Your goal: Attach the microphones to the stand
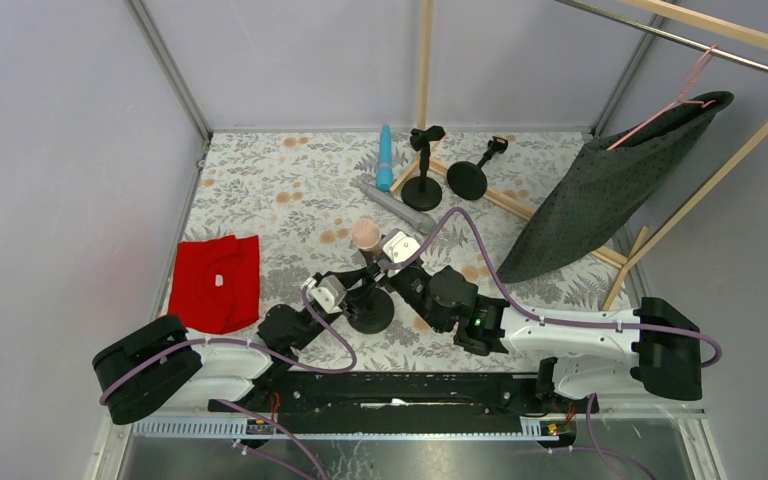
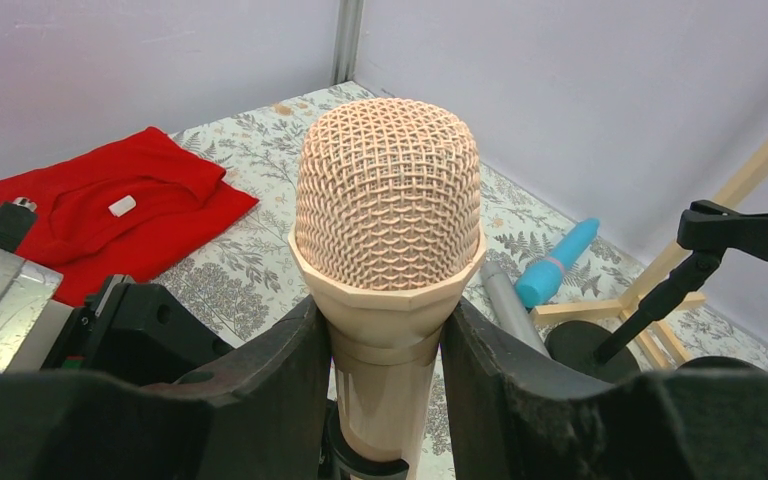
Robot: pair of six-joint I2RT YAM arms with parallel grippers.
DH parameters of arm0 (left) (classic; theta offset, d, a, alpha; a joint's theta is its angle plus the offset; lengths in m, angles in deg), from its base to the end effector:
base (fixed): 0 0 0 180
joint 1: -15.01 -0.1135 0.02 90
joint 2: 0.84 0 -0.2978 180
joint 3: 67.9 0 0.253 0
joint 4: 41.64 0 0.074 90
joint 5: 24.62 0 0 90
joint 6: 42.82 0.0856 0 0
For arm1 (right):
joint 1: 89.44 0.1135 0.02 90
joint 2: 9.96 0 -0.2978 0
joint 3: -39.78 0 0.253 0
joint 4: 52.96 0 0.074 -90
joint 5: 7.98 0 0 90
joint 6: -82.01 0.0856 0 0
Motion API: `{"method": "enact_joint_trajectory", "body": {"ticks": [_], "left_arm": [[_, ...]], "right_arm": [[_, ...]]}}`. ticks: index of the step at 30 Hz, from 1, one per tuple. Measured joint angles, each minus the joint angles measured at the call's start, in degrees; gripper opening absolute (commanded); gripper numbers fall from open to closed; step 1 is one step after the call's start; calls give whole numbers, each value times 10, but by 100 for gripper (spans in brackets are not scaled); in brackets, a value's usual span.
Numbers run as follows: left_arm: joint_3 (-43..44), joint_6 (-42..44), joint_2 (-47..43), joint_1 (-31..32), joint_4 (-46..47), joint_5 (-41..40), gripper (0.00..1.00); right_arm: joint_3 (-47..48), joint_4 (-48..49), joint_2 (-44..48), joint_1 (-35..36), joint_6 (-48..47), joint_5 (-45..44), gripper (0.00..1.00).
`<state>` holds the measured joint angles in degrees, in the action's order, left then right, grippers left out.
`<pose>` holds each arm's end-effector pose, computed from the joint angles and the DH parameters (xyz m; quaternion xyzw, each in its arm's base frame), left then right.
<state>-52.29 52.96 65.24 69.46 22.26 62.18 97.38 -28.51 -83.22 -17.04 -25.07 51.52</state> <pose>0.1291 -0.1725 0.2276 0.2918 0.5467 -0.3076 0.7220 0.1393 0.2956 0.3530 -0.3001 0.5866 0.1884 0.7282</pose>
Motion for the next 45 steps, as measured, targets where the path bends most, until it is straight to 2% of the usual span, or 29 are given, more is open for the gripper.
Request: {"method": "enact_joint_trajectory", "body": {"ticks": [37,45], "left_arm": [[0,-1,0,0,0,-5,0],[0,-7,1,-1,0,-13,0]], "right_arm": [[3,5,-19,-5,3,-1,0],[69,-76,-51,-4,-47,10,0]]}}
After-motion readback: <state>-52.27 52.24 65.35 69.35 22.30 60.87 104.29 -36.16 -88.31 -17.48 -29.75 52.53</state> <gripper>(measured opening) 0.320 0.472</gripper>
